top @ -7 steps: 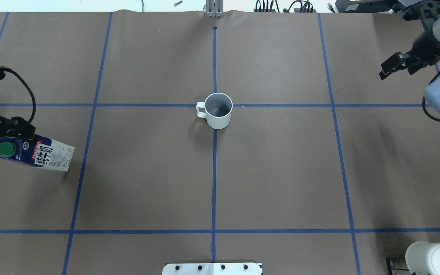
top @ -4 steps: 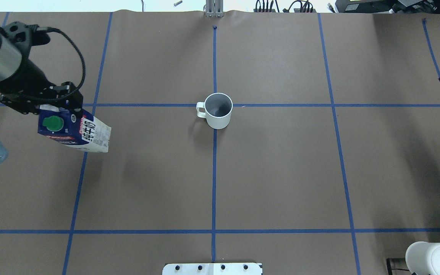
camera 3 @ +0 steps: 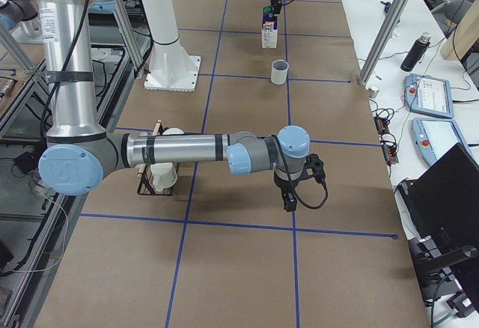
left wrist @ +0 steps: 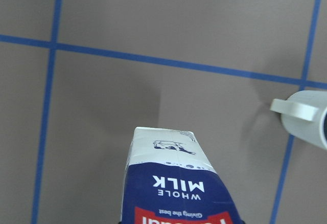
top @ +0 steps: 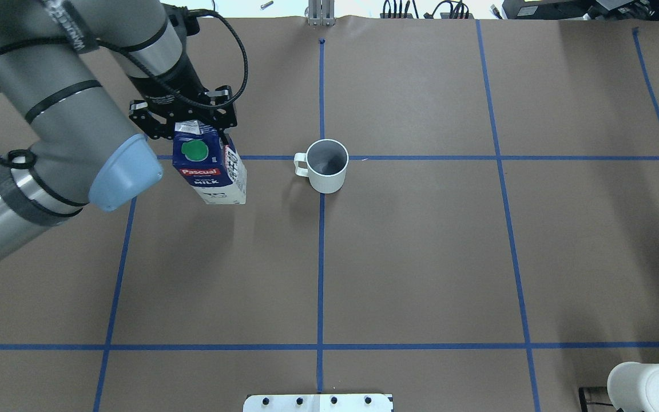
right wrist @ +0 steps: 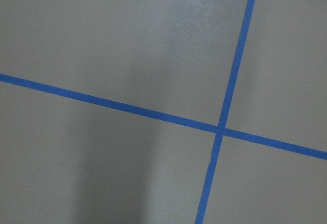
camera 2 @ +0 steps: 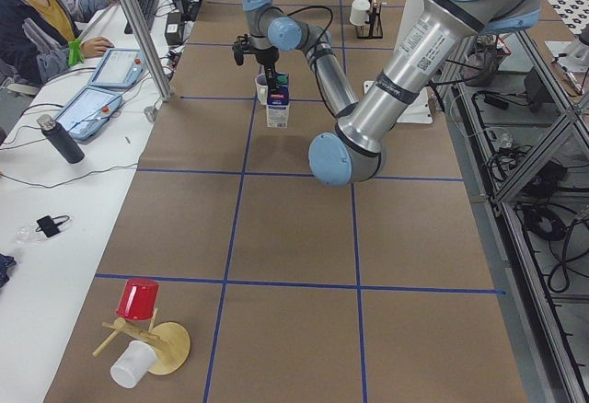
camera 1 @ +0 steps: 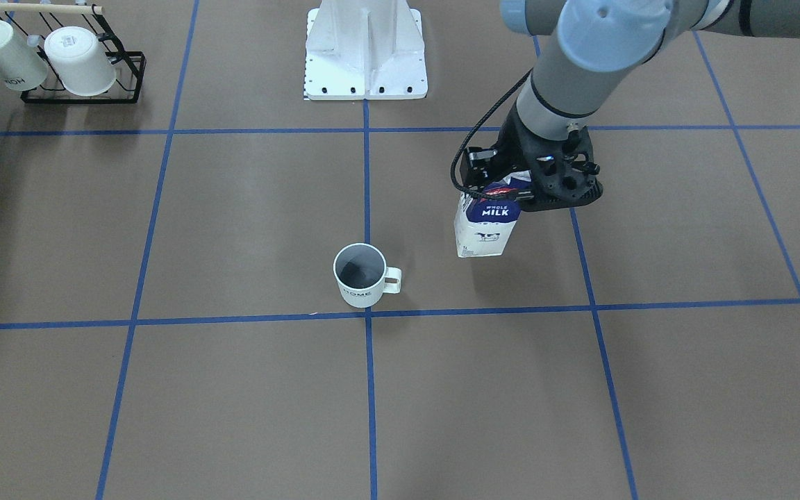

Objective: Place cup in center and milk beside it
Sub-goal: 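Carry the milk carton with the left gripper beside the white mug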

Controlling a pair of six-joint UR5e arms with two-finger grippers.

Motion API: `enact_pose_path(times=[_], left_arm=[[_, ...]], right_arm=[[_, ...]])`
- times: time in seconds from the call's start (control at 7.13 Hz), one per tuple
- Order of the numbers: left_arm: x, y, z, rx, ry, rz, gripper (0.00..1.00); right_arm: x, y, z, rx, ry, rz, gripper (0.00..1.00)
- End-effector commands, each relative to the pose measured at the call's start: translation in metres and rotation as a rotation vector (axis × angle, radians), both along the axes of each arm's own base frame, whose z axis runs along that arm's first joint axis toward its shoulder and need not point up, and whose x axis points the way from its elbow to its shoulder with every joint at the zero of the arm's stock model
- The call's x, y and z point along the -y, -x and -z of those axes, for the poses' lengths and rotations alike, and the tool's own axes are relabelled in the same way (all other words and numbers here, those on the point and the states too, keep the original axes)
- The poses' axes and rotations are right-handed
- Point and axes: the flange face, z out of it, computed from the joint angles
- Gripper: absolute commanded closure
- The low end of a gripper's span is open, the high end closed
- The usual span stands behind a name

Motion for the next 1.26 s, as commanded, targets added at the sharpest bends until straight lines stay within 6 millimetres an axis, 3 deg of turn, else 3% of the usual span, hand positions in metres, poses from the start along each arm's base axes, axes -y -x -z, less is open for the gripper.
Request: enact_pose_path(times=[0.0,0.28,0.7,1.12], left_arm=[[0.034,-0.041,0.024,-0.011,-0.007,-0.005,0.65],[0.064,-0.068,0.022,-0.032,-0.026,-0.001,0.65],[0.075,-0.086,0.021,-0.026,-0.025,-0.007,0.62],[0.082,-0.089,0.012,-0.006,-0.041,0.008,0.62]], right_arm=[[-0.008,-0.007,-0.003,0.003,0.005,-0.011,0.00],[-0.008,-0.008,-0.003,0.003,0.005,-0.013,0.00],[-0.009,-0.008,-0.003,0.003,0.006,-0.013,0.00],[-0.010,-0.008,-0.003,0.006,0.006,-0.012,0.00]])
